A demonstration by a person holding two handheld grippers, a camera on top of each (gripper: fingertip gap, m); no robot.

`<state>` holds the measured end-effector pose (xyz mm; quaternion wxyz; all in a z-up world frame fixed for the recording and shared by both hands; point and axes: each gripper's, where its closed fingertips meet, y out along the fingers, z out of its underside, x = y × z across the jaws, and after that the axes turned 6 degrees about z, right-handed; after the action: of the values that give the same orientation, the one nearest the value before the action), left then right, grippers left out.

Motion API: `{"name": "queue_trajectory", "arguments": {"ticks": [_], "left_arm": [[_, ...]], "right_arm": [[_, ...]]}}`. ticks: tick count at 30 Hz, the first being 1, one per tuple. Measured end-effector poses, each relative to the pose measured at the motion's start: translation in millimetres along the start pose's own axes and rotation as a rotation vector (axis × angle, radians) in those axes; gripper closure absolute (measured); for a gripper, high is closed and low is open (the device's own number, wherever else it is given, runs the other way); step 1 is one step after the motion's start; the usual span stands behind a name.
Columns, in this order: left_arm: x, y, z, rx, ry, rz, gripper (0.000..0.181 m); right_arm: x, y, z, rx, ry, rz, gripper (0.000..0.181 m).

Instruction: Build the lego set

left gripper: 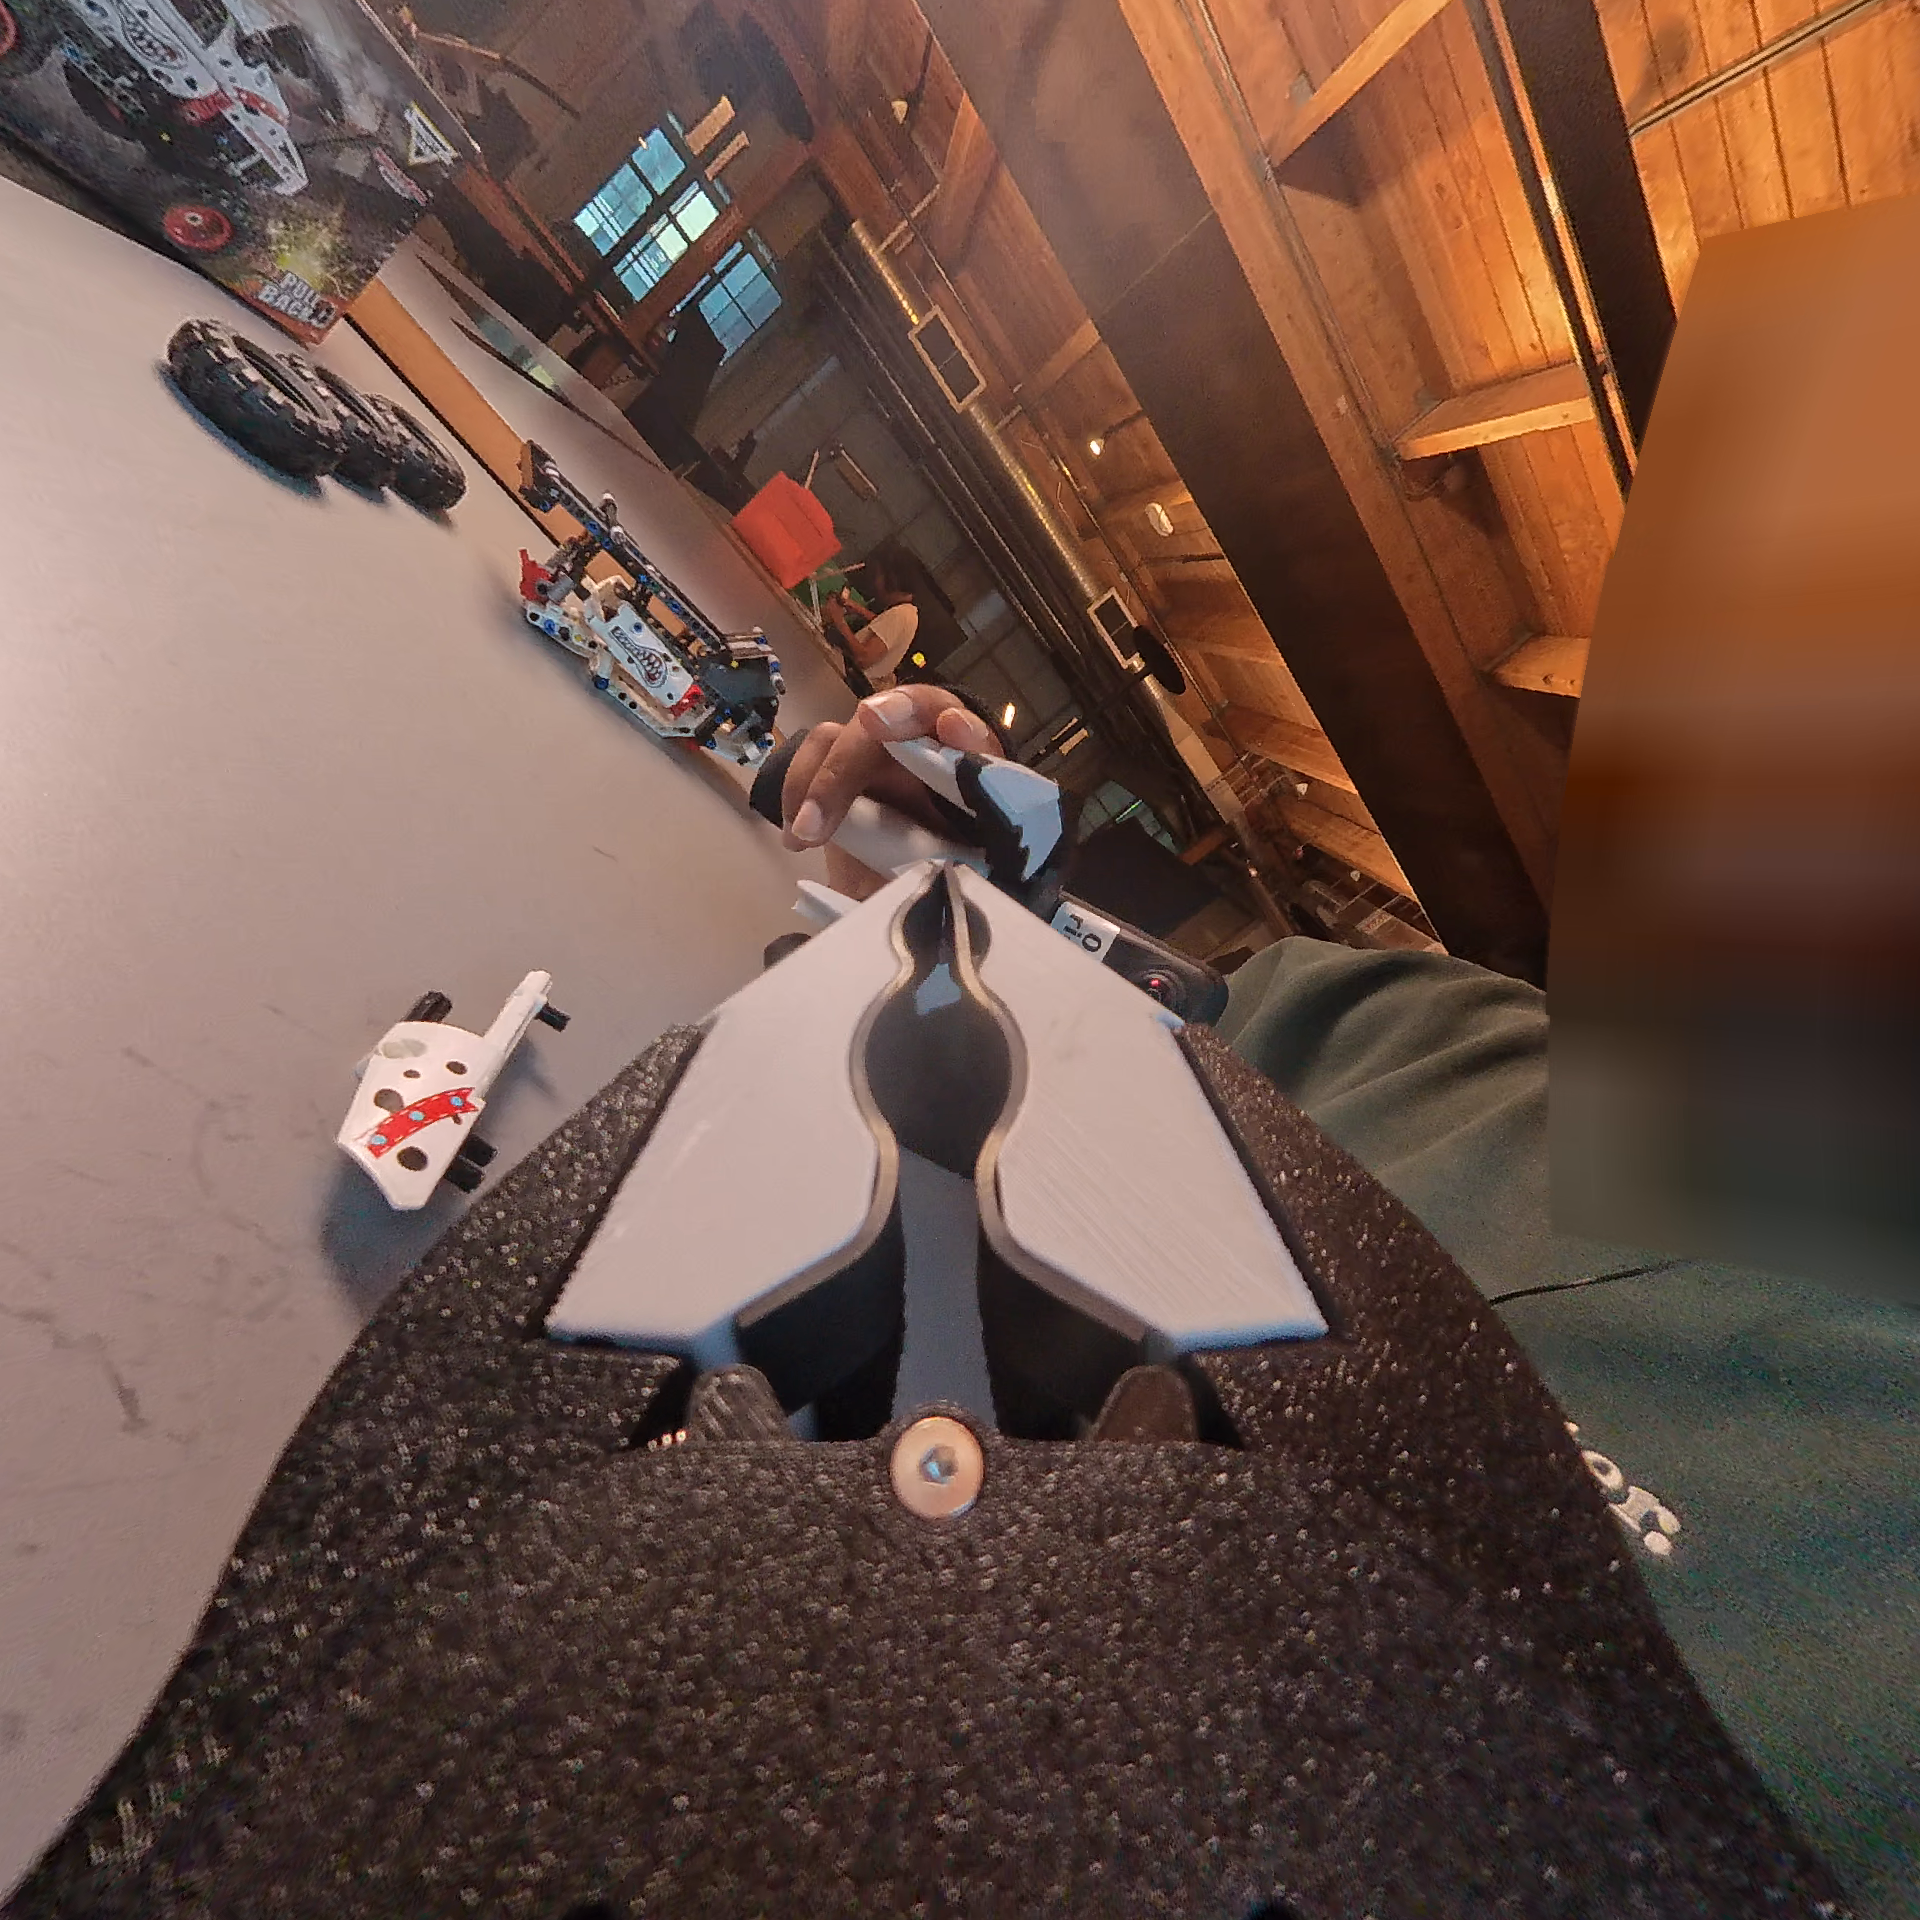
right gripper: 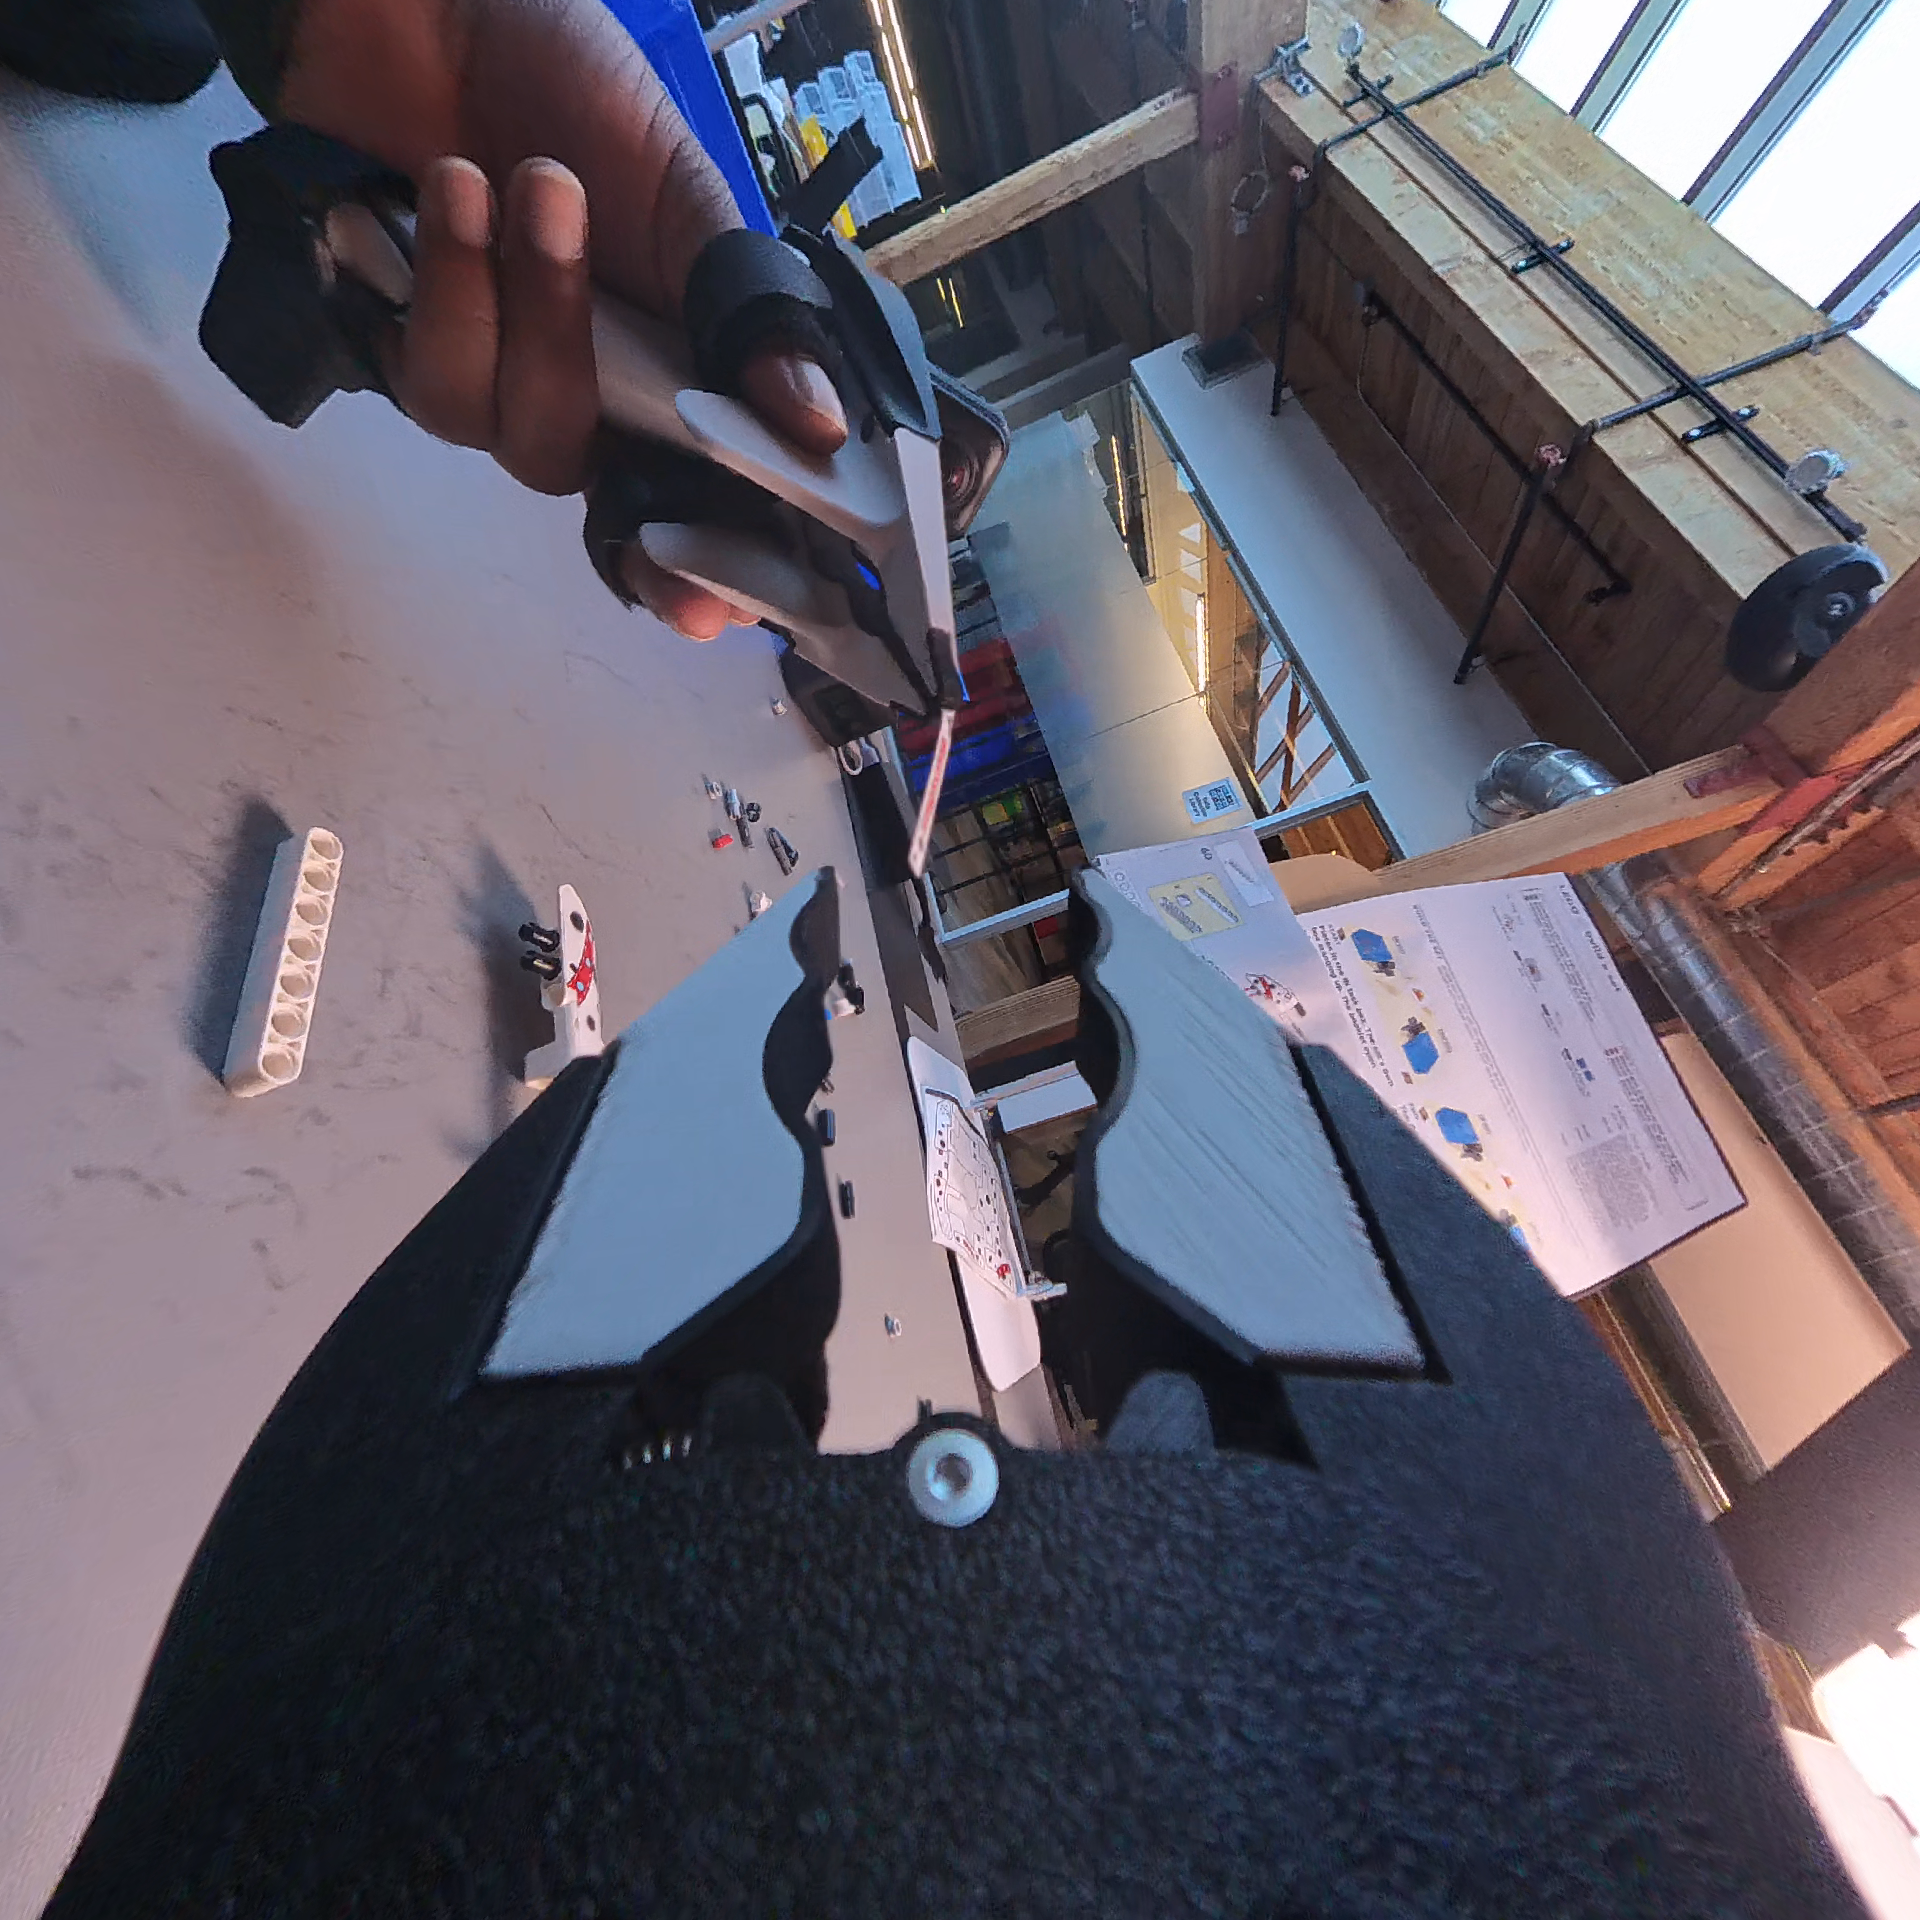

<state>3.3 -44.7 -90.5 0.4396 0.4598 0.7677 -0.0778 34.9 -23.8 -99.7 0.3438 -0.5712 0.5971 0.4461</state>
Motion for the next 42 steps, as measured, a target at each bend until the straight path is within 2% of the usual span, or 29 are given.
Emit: {"name": "queue_trajectory", "arguments": {"ticks": [2, 4, 7, 10, 12, 14, 16, 19, 29, 40, 42], "left_arm": [[0, -3, -2, -0.003, 0.014, -0.008, 0.181], [-3, -4, -4, -0.005, 0.037, -0.002, 0.181], [-12, -3, -4, 0.016, 0.147, 0.007, 0.181], [-26, 1, -4, 0.032, 0.274, 0.041, 0.181], [-35, 4, -3, 0.038, 0.344, 0.068, 0.181], [-41, 6, -2, 0.046, 0.404, 0.076, 0.181], [-44, 7, 0, 0.054, 0.454, 0.076, 0.181], [-47, 9, 1, 0.060, 0.500, 0.070, 0.181], [-48, 11, 6, 0.094, 0.585, 0.034, 0.181], [-46, 12, 8, 0.112, 0.604, 0.017, 0.181], [-45, 12, 7, 0.109, 0.609, 0.008, 0.173]], "right_arm": [[0, 0, 2, 0.002, 0.025, -0.006, 0.137], [-4, 0, 2, -0.005, 0.190, -0.018, 0.137], [-8, 0, 2, -0.026, 0.658, -0.132, 0.147], [-12, -4, -16, -0.104, 1.197, -0.352, 0.149], [-21, -5, -27, -0.168, 1.489, -0.458, 0.146], [-30, -5, -30, -0.220, 1.707, -0.516, 0.146], [-29, -3, -27, -0.219, 1.829, -0.543, 0.150], [-20, -1, -26, -0.186, 1.849, -0.574, 0.156], [-21, -1, -32, -0.230, 1.964, -0.635, 0.170], [-20, -2, -35, -0.239, 1.924, -0.634, 0.181], [-22, -3, -36, -0.251, 1.912, -0.629, 0.181]]}}
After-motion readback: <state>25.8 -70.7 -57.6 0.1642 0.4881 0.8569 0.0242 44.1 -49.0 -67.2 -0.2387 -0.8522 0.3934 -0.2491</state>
